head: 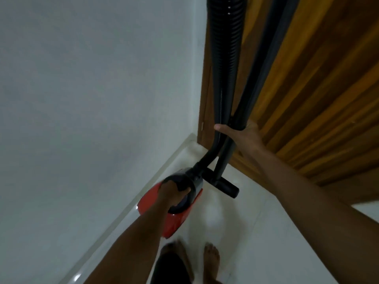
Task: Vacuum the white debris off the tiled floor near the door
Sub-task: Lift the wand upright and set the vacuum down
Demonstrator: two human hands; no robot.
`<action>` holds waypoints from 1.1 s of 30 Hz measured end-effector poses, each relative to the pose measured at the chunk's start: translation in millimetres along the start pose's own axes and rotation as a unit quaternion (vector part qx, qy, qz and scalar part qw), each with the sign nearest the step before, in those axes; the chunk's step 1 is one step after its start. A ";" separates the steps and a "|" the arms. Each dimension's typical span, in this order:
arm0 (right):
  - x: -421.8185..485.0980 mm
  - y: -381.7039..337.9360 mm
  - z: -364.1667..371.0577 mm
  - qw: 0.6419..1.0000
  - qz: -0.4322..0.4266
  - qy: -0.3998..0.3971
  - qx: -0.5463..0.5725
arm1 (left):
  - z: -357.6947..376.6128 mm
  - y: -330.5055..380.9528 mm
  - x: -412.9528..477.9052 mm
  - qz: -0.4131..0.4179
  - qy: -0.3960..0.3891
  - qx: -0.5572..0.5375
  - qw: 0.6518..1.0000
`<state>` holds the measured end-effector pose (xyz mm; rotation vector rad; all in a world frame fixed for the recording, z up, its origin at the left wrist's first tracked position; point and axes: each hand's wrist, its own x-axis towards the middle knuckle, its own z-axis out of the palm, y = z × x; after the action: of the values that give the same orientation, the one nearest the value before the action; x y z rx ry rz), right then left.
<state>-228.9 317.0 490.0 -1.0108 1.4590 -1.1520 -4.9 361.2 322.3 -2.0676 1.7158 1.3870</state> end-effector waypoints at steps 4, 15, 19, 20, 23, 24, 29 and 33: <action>88.4 1.7 16.9 1.000 0.003 -0.001 -0.004 | -48.7 25.9 80.2 -0.012 0.001 0.020 1.000; 302.5 117.5 50.5 0.998 0.035 0.028 -0.032 | -57.0 15.5 293.6 -0.050 -0.020 -0.003 0.999; 355.7 181.8 52.8 0.997 0.072 0.011 0.012 | -30.6 2.6 368.0 -0.049 -0.030 -0.014 0.998; 367.0 197.7 53.0 0.997 0.074 0.014 0.022 | -23.6 2.2 383.7 -0.054 -0.031 -0.017 0.998; 397.8 243.1 56.6 0.997 0.064 0.023 0.038 | 1.1 -2.9 429.1 -0.066 -0.019 -0.014 0.998; 405.9 255.2 58.5 0.997 0.059 0.021 0.041 | 7.6 -2.9 441.2 -0.069 -0.016 -0.018 0.997; 442.1 312.0 67.0 0.998 0.035 0.008 0.047 | 36.4 -16.1 501.9 -0.070 -0.002 -0.054 0.996; 466.8 350.6 77.9 0.999 0.012 0.025 0.037 | 59.5 -36.3 545.2 -0.076 0.006 -0.073 0.994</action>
<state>-244.7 -75.1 50.8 -0.9172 1.4539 -1.2124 -41.4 17.4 -105.0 -2.2337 1.4659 1.4965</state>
